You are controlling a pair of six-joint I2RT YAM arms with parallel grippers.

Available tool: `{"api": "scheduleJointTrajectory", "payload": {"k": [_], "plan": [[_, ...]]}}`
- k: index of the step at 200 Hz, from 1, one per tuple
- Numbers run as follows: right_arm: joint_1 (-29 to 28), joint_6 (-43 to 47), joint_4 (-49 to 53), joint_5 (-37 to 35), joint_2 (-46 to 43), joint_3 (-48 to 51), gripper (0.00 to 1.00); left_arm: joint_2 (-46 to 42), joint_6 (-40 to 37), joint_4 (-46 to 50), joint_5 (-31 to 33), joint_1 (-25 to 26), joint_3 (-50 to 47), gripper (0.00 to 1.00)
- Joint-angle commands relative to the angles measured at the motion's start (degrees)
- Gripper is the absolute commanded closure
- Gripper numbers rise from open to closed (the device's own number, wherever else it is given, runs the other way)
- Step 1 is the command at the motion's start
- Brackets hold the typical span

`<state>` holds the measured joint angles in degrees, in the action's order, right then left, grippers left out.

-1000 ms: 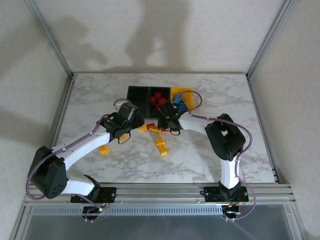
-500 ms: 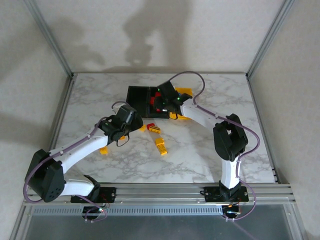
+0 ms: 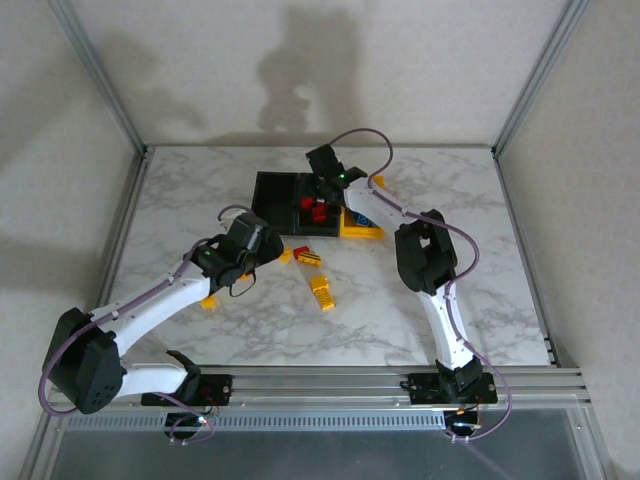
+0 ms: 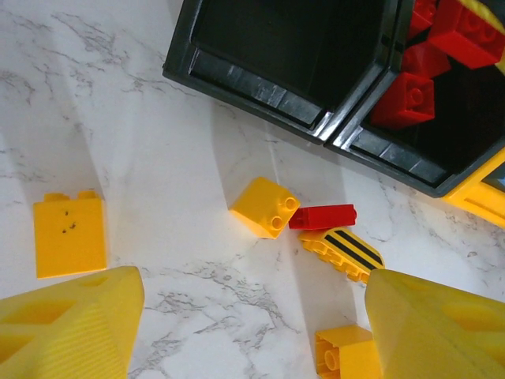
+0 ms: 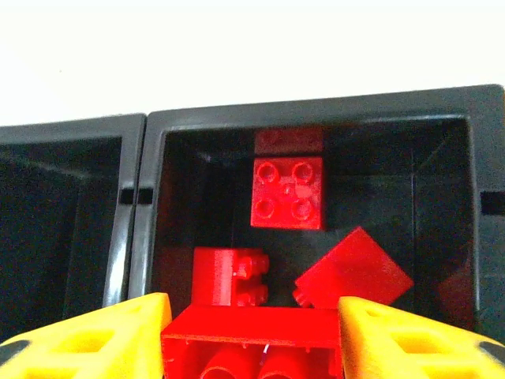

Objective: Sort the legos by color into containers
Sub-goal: Place the lego in the container.

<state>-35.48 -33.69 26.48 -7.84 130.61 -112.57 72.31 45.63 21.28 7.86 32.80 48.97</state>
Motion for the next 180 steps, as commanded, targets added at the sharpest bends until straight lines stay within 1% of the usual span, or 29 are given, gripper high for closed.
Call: {"api": "scheduleJointTrajectory", "payload": {"k": [1,16,43,93,111,114,137,153,180], "plan": [[0.7,0.8,1.6,0.4,1.0,-2.6,0.38,-1.2,1.0,1.2,-0.2,-0.4,-1.0,0.26],[0.7,1.1,1.2,0.6,0.2,-2.5,0.36,-1.0,1.0,1.1,-0.3,-0.4,-0.9,0.26],[0.1,1.4,0.3,0.9,-3.3,0.5,0.37,-0.4,1.0,1.0,-0.3,-0.5,-0.6,0.26],[-3.5,4.0,-7.7,3.6,-18.3,20.9,0.38,-1.7,1.6,1.1,-0.8,-0.9,-1.9,0.25],[-4.1,4.9,-9.5,6.0,-22.2,26.9,0.38,-2.8,1.9,0.7,-1.5,-1.4,-3.1,0.25],[-5.4,5.1,-9.6,6.4,-22.5,27.6,0.38,-3.0,2.1,0.7,-1.6,-1.5,-3.2,0.25],[-7.7,7.1,-9.0,6.9,-23.4,30.8,0.38,-3.8,2.2,1.0,-1.8,-2.1,-3.8,0.25],[-8.3,7.7,-9.3,7.3,-23.5,32.7,0.37,-4.8,2.5,1.5,-1.6,-2.2,-4.1,0.25],[-8.8,8.7,-9.2,8.1,-22.1,33.1,0.37,-6.6,2.9,1.7,-1.4,-2.6,-5.3,0.25]]}}
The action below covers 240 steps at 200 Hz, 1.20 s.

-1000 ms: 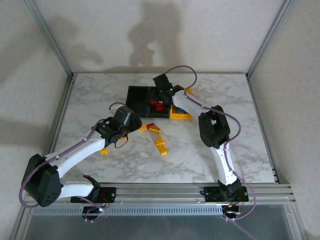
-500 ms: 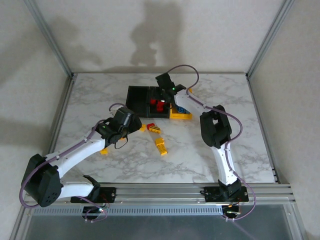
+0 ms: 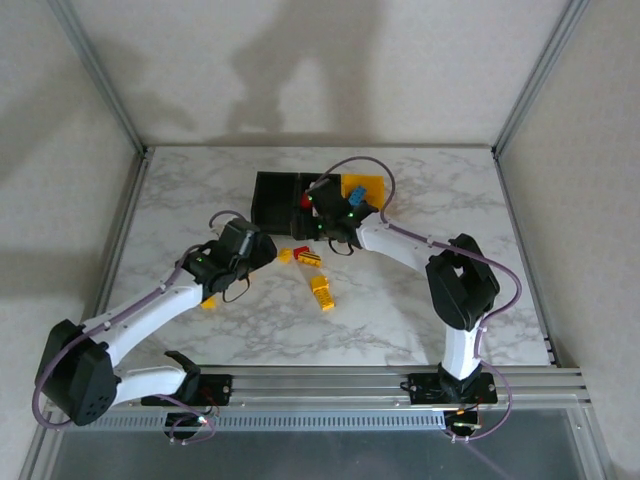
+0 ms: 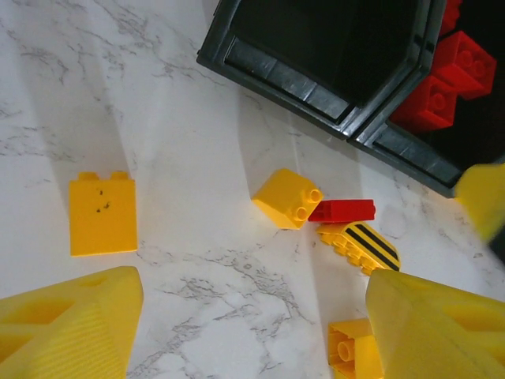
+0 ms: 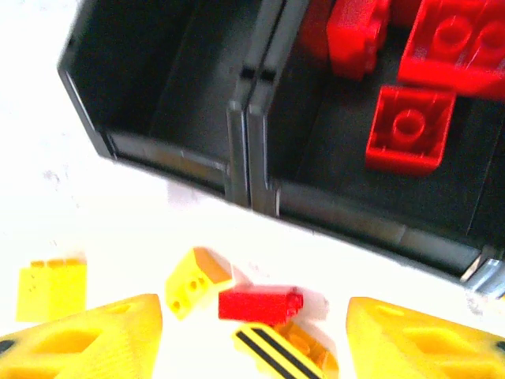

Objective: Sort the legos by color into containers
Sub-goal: Place the lego in the container, then pick up the lego from the center of the table.

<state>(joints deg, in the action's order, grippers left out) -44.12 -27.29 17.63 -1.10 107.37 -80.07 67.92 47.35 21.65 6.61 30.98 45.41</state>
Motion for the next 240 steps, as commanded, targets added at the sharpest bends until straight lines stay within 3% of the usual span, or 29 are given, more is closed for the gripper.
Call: {"api": "scheduleJointTrajectory", "payload": {"k": [1,173,240], "plan": [[-0.2,2.3,-0.3,1.4,1.3,0.6,0.37,-2.3,1.2,1.3,-0.2,-0.8,-1.8,0.25],[-2.3,5.0,2.1,1.5,14.0,-6.7,0.35,-4.1,1.0,0.8,-1.2,-3.1,-5.1,0.25],[-2.3,5.1,2.8,1.5,15.9,-7.7,0.41,-4.4,1.0,0.6,-1.5,-3.7,-5.4,0.25]]}}
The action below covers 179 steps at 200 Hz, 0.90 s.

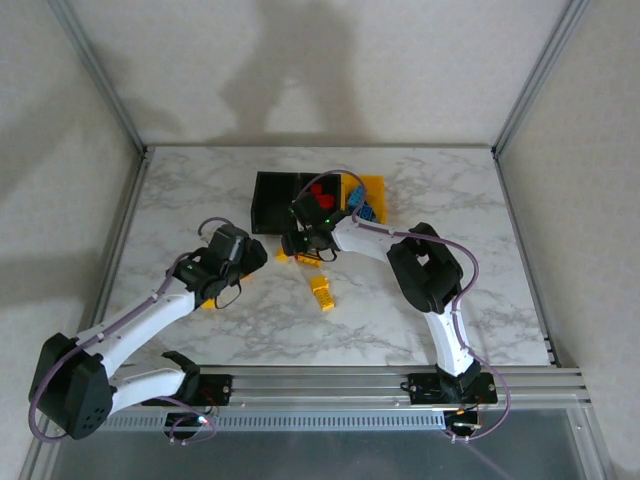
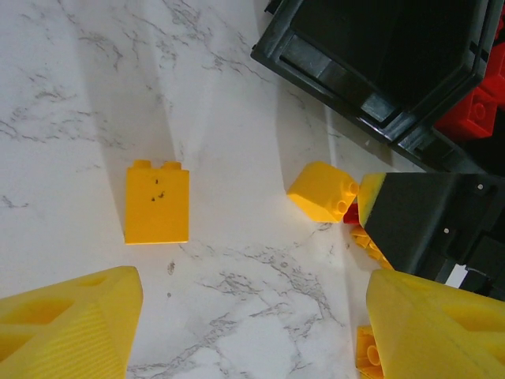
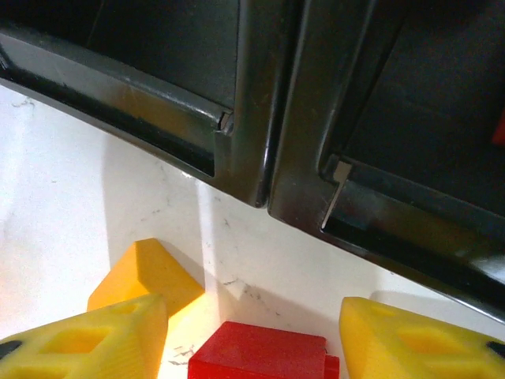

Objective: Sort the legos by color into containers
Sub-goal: Pick up the lego from the center of the table.

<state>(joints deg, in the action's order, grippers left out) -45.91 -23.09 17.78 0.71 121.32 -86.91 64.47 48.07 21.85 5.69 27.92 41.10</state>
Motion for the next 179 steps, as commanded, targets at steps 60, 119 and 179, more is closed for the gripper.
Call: {"api": "scheduleJointTrajectory", "payload": {"k": [60,119,179], "plan": [[-0.5,0.0,0.4,-1.2,-3.5,2.2,0.36,-0.2,0.2,-0.2,-1.2,-0.8,-1.0,0.25],[-0.5,0.0,0.0,-1.1,-3.6,3.1,0.36,-0.4,0.4,-0.2,-1.3,-0.8,-1.2,0.25],[-0.5,0.1,-0.4,-1.1,-1.7,4.3,0.38,-0.6,0.4,-0.1,-1.2,-0.8,-1.5,0.25]]}}
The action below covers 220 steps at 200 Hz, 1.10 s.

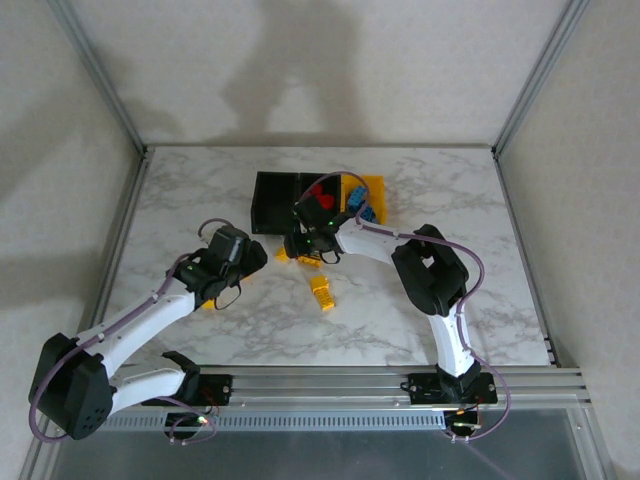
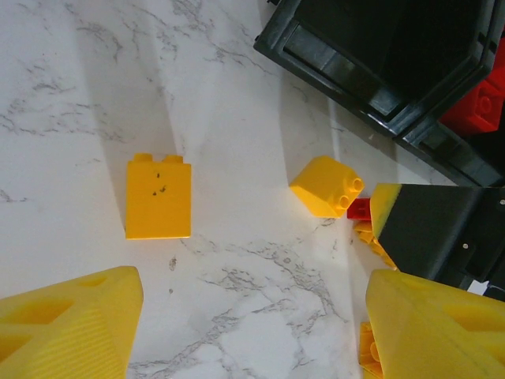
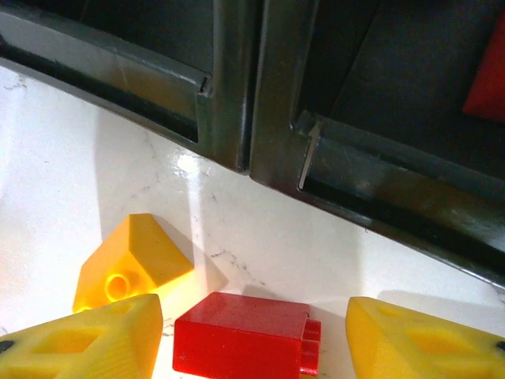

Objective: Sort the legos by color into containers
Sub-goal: Pick up the lego from the center of the table.

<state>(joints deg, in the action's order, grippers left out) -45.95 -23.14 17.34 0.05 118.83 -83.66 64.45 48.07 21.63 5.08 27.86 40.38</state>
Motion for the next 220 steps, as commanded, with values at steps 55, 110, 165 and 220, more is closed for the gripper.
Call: {"api": "scheduleJointTrajectory", "payload": {"k": [55,110,165,220], "plan": [[-0.5,0.5,0.7,-0.5,2.5,-1.2,0.47,-0.4,0.5,0.0,-0.6,-0.7,-0.8,0.25],[-0.6,0.6,2.1,-1.7,0.1,-2.0,0.55,-0.5,0.5,-0.2,-0.6,-0.8,-1.1,0.25],[1.6,0.9,5.0,-6.1,-4.8,-5.2,0.55,0.5,0.6,-1.0,-1.2,-0.8,-0.8,0.25],[5.9,0.6,5.3,-7.0,-1.2,-11.4,0.54,-0.4,1.1,-0.2,-0.7,-0.7,-0.7,0.25]]}}
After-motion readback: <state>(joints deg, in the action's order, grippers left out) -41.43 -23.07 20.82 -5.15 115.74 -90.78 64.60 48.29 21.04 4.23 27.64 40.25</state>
